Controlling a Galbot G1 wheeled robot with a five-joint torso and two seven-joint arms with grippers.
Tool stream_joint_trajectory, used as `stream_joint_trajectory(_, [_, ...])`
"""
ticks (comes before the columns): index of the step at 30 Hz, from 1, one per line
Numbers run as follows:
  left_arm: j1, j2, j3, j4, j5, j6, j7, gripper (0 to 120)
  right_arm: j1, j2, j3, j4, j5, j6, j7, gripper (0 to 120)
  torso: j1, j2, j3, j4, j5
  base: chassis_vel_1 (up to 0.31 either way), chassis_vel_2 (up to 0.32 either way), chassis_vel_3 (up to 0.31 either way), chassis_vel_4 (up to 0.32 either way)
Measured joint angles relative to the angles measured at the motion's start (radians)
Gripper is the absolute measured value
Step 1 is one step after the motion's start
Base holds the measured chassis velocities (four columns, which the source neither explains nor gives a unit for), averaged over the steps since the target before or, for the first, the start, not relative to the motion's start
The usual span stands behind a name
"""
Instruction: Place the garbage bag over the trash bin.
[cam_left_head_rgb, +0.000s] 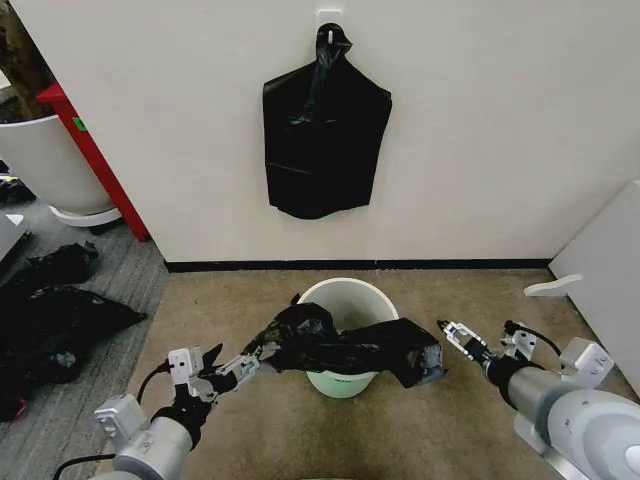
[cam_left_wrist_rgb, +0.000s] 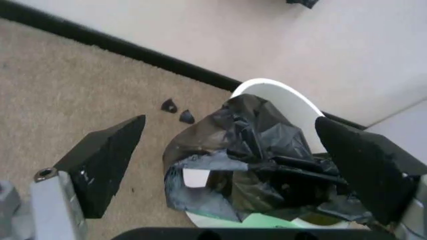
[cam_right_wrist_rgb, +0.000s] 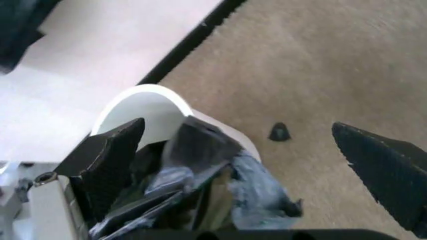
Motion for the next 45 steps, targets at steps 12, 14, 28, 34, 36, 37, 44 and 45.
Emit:
stream_joint_trajectory(12, [-0.034, 0.040, 0.078, 0.002, 0.024, 0.105, 0.083, 100, 0.012, 0.034, -0.026, 0.000, 0.270, 0.096, 0.298, 100, 0.000, 0.000, 0.000, 0.0001, 0.0000, 0.000, 0.000, 0.000, 0.000])
stream_joint_trajectory(14, [-0.049, 0.049, 0.080, 0.006, 0.045, 0.115, 0.127, 100, 0.009, 0.077, -0.033, 0.000, 0.325, 0.138, 0.307, 100, 0.000, 0.000, 0.000, 0.0000, 0.0000, 0.000, 0.000, 0.000, 0.000])
stream_joint_trajectory(28, [-0.045, 0.082, 0.062, 0.078, 0.198, 0.033, 0.344, 100, -0.006, 0.220, -0.062, 0.000, 0.378, 0.227, 0.247, 100, 0.000, 0.000, 0.000, -0.0002, -0.0001, 0.000, 0.000, 0.000, 0.000])
stream_joint_trajectory(34, [0.031, 0.001, 0.052, 0.075, 0.178, -0.013, 0.293, 100, -0.041, 0.245, -0.065, 0.000, 0.396, 0.209, 0.235, 99, 0.000, 0.000, 0.000, 0.0001, 0.0000, 0.000, 0.000, 0.000, 0.000])
stream_joint_trajectory(36, [0.044, -0.033, 0.058, 0.071, 0.136, -0.016, 0.241, 100, -0.045, 0.249, -0.064, 0.000, 0.393, 0.183, 0.208, 99, 0.000, 0.000, 0.000, 0.0002, 0.0001, 0.000, 0.000, 0.000, 0.000])
stream_joint_trajectory(37, [0.044, -0.033, 0.058, 0.071, 0.136, -0.016, 0.241, 100, -0.045, 0.249, -0.064, 0.000, 0.393, 0.183, 0.208, 99, 0.000, 0.000, 0.000, 0.0002, 0.0001, 0.000, 0.000, 0.000, 0.000])
stream_joint_trajectory(44, [0.021, -0.104, 0.063, 0.143, -0.012, -0.021, 0.195, 100, -0.160, 0.230, -0.063, -0.049, 0.235, 0.035, -0.095, 100, 0.000, 0.000, 0.000, 0.0000, 0.0000, 0.000, 0.000, 0.000, 0.000])
stream_joint_trajectory(45, [0.017, -0.108, 0.062, 0.155, -0.023, -0.022, 0.204, 100, -0.172, 0.227, -0.064, -0.055, 0.221, 0.028, -0.117, 100, 0.000, 0.000, 0.000, -0.0002, -0.0001, 0.000, 0.000, 0.000, 0.000])
